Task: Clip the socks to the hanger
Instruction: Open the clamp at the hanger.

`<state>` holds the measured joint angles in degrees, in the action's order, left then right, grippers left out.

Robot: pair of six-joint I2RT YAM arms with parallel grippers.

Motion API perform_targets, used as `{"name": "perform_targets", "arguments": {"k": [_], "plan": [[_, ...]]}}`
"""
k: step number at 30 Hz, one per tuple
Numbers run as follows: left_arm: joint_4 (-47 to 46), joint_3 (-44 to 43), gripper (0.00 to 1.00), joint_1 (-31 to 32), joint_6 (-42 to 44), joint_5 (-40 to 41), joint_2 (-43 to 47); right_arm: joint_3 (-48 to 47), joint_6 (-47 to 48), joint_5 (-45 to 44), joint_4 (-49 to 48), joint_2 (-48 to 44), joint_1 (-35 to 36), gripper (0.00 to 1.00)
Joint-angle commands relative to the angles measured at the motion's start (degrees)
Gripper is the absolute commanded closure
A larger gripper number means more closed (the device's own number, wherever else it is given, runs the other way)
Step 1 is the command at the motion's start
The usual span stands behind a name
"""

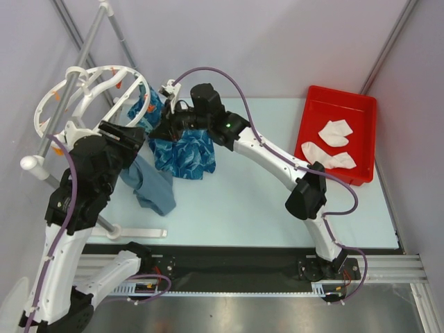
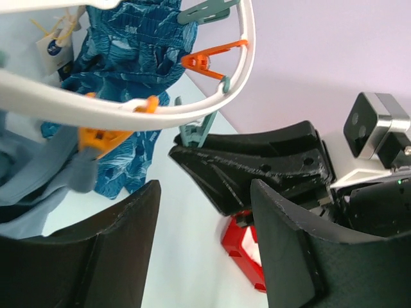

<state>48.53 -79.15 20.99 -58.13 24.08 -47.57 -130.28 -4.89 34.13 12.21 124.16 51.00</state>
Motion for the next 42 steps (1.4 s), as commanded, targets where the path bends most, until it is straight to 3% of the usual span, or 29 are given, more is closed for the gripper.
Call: {"name": "perform_targets", "arguments": {"k": [1,15,27,35,42], "plan": [[-4.93,0.76,0.36,-0.87,-1.90,-1.75,-2.17,-3.40,0.76,1.82,0.10,-4.10,-0.11,1.00],[-5.56,-0.73,0.42,-3.68,0.65,-1.06,-8.06,-5.25,0.14,2.34,0.98,-3.84,0.06,1.00],[-7.93,-1.35,0.55,-3.68,6.45,1.94,-9.20,-5.07,-0.04,2.43,1.24,-3.75,-0.03,1.00],[-8.80,-1.00,0.54,-3.68,8.20,2.99,-10.00,-4.81,-1.00,2.87,0.71,-3.66,-0.03,1.00],[-11.09,-0.21,0.42,-3.68,9.26,4.23,-8.86,-4.46,-1.36,3.14,0.54,-3.75,0.06,1.00]]}}
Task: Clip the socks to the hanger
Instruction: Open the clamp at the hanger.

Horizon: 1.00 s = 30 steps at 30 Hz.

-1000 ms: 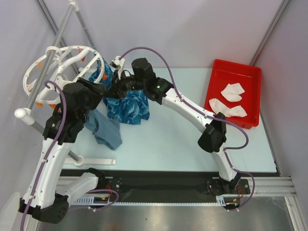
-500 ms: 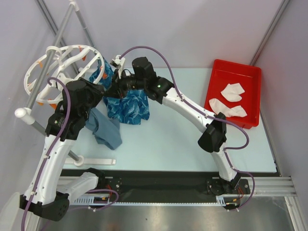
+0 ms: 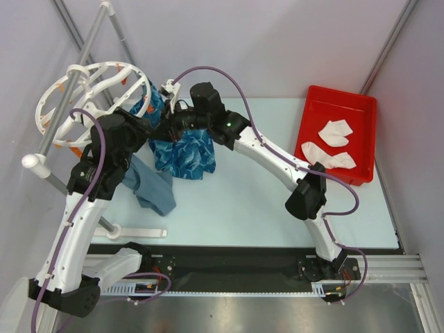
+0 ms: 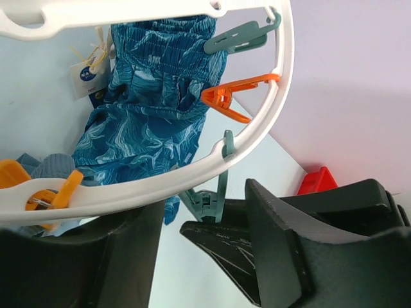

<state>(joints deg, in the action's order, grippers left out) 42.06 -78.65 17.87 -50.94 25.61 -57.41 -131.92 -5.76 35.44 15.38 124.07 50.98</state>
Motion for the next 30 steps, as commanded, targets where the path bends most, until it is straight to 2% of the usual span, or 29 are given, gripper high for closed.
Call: {"name": "perform_targets", "arguments": {"k": [1,7,17,20,22,24,25,27,28,30], "plan": [[-4.97,-0.63,0.42,-0.55,2.33,2.61,0.98,-2.82,-0.57,1.74,-2.72,-3.57,0.08,1.00],[-6.90,0.34,0.46,-0.55,3.04,3.57,1.42,-2.64,-0.92,1.82,-3.25,-3.57,0.43,1.00],[-8.22,1.31,0.69,-0.55,4.27,4.45,1.68,-2.73,-0.74,1.65,-3.16,-3.57,0.61,1.00],[-8.58,1.31,0.81,-0.55,4.62,4.28,1.42,-2.64,-0.66,1.65,-3.16,-3.75,0.52,1.00],[-8.49,1.31,0.99,-0.55,4.79,4.10,1.42,-2.64,-0.57,1.39,-3.25,-3.75,0.52,0.98],[-8.40,1.22,1.00,-0.55,4.80,4.01,1.33,-2.47,-0.39,0.51,-3.16,-3.75,0.52,0.89],[-8.49,1.31,1.00,-0.55,4.88,4.01,1.42,-2.47,-0.31,0.16,-2.81,-3.84,0.52,0.75],[-8.40,1.40,1.00,-0.55,5.15,4.01,1.51,-1.94,-0.22,-0.54,-2.72,-4.10,0.44,0.59],[-8.40,1.31,1.00,-0.47,5.23,4.01,1.42,-1.59,-0.13,-0.81,-2.72,-4.62,0.43,0.46],[-8.84,1.48,1.00,-0.55,5.76,3.75,1.60,0.51,0.39,-2.21,-2.89,-5.41,0.35,0.36]]}}
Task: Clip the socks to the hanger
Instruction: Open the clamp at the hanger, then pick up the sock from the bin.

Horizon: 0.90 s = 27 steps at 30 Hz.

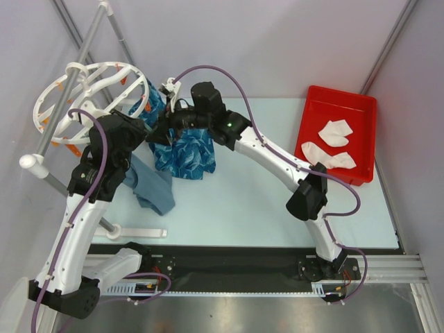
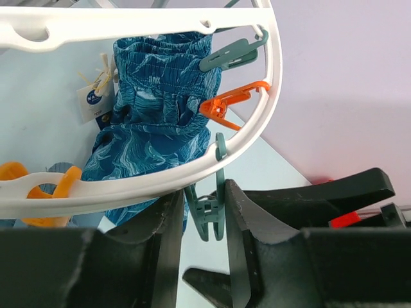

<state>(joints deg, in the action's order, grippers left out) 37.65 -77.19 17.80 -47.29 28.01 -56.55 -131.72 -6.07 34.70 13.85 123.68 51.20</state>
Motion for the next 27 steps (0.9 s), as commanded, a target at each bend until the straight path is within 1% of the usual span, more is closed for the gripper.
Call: {"name": "perform_targets", "arguments": {"k": [1,3,4,7,10,11,15,17,18,19,20,21,23,24,26,27], "plan": [[-4.34,0.02,1.00,-0.49,2.72,1.17,0.66,1.11,0.88,-1.65,-1.97,-5.55,0.13,0.31],[-3.12,-0.68,1.00,-0.49,2.82,1.17,0.13,3.56,1.23,-2.70,-2.50,-6.95,0.04,0.23],[-2.85,-1.03,1.00,-0.40,2.81,1.08,-0.22,4.36,1.32,-3.14,-2.51,-7.48,-0.13,0.17],[-2.32,-1.65,1.00,-0.49,2.55,1.17,-0.57,6.82,2.28,-5.95,-0.94,-9.85,-0.40,0.16],[-2.23,-1.47,1.00,-0.49,2.11,1.26,-0.31,10.59,3.69,-11.30,1.35,-13.71,-0.84,0.16],[-2.32,-1.47,1.00,-0.49,2.20,1.26,-0.31,11.91,3.78,-14.54,1.71,-15.55,-1.01,0.16],[-1.88,-1.39,1.00,-0.49,1.85,1.87,0.30,17.80,3.52,-18.70,2.24,-20.30,-2.77,0.18],[-2.05,-1.21,1.00,-0.49,2.20,2.05,0.65,20.52,2.91,-18.53,1.54,-21.63,-3.82,0.20],[-2.05,-1.12,1.00,-0.49,2.20,2.14,0.66,20.97,2.47,-19.74,1.45,-22.16,-4.17,0.21],[-2.23,-1.21,1.00,-0.49,2.11,2.14,0.83,20.98,1.59,-21.06,2.75,-22.77,-4.61,0.24],[-2.32,-1.12,1.00,-0.49,2.29,2.05,0.83,20.63,-1.20,-24.12,3.81,-23.04,-5.31,0.26],[-2.23,-1.21,1.00,-0.49,2.29,1.96,0.75,20.45,-2.71,-25.54,6.43,-23.48,-7.58,0.28],[-2.31,-1.12,1.00,-0.49,2.46,1.87,0.74,20.71,-5.87,-28.53,9.34,-24.97,-10.84,0.28],[-2.32,-1.12,1.00,-0.49,2.38,1.96,0.92,21.41,-8.06,-30.02,12.14,-25.59,-14.43,0.28],[-2.40,-0.69,1.00,-0.49,2.29,1.87,1.01,23.87,-9.49,-33.45,13.57,-28.12,-19.10,0.28],[-2.49,-0.60,1.00,-0.49,2.29,1.87,1.09,27.53,-11.41,-33.90,13.58,-29.18,-24.43,0.29]]}}
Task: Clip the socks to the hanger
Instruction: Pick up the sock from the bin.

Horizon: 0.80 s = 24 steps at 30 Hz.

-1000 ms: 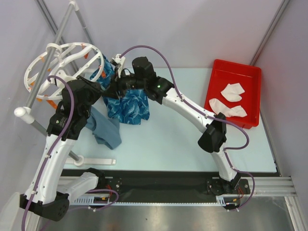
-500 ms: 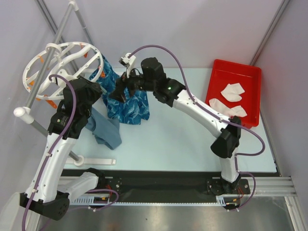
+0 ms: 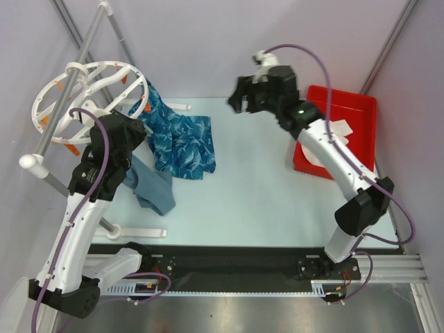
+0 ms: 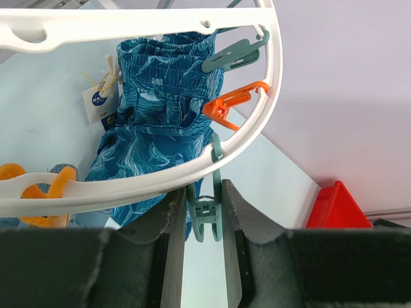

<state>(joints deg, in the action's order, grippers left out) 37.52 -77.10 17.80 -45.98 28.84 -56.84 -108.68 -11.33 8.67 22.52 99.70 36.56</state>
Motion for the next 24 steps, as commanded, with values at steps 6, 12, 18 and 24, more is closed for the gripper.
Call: {"name": "perform_targets", "arguments": {"k": [6,12,18,24], "plan": [[-3.24,0.37,1.00,-0.49,1.07,0.34,1.47,17.00,-14.59,-10.51,1.31,-10.05,-30.03,0.30],[-4.47,2.30,1.00,-0.49,0.54,-0.80,1.82,19.48,-18.98,-14.80,0.41,-4.17,-44.72,0.33],[-5.70,3.89,1.00,-0.40,0.54,-0.54,2.96,15.54,-23.11,-19.66,-0.73,6.72,-50.78,0.53],[-6.85,5.73,1.00,-0.49,0.54,-0.98,4.02,10.86,-25.49,-21.50,-0.54,17.01,-51.41,0.55]]}}
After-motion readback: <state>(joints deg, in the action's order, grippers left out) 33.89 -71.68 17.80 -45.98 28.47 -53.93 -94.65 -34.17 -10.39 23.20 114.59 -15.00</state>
